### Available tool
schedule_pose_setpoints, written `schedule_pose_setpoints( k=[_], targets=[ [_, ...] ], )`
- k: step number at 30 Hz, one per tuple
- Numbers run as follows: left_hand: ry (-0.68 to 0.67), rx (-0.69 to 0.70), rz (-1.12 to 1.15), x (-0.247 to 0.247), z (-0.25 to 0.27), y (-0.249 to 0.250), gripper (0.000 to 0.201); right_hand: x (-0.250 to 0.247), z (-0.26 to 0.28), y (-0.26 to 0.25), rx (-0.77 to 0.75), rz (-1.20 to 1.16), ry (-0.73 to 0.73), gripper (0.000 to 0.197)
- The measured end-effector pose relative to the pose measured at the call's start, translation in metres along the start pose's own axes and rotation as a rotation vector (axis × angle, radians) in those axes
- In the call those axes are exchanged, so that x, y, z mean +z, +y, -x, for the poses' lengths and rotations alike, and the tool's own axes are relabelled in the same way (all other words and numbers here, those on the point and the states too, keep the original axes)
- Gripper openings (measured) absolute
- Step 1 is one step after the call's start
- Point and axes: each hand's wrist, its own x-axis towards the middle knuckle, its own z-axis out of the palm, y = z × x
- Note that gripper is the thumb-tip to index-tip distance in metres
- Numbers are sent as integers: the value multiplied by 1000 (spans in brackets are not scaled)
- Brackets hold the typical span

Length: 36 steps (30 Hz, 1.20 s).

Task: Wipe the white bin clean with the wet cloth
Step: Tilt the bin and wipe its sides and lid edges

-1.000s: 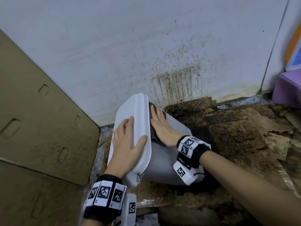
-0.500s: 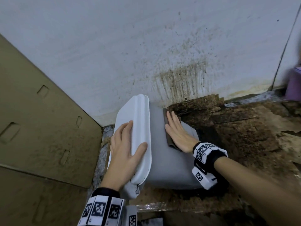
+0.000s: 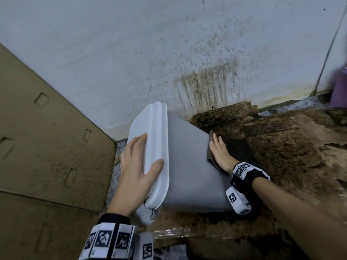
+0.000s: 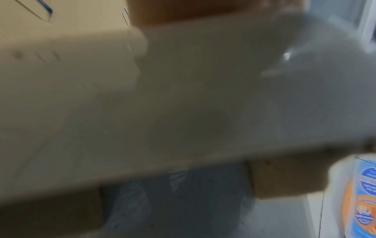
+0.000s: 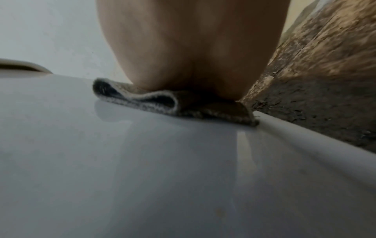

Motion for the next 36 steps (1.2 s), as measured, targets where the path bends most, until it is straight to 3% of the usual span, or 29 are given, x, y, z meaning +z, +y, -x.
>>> schedule_pose_setpoints(
  k=[5,10,16,20,25,31,36],
  targets=[
    [1,-7,-6,1,0,1,81,1,-7,2,96,-104,-39,53],
    [-4,-11,-6,3,0,5,82,-2,-2,7,145,-217,48,62],
    [-3,-22,-6,2,2,3,84,-1,8,-9,122,-82,19,51],
    [4,-26,-14,2,2,1,86,10,4,-13,93,21,102,51],
    [0,-28,-28,2,1,3,88,31,5,-40,-71,56,149,52],
    [5,-41,-43,2,1,3,89,48,46,-94,-289,-172,184,56],
    [-2,-40,-31,2,3,4,88,47,58,-101,-359,-185,184,56]
  ],
)
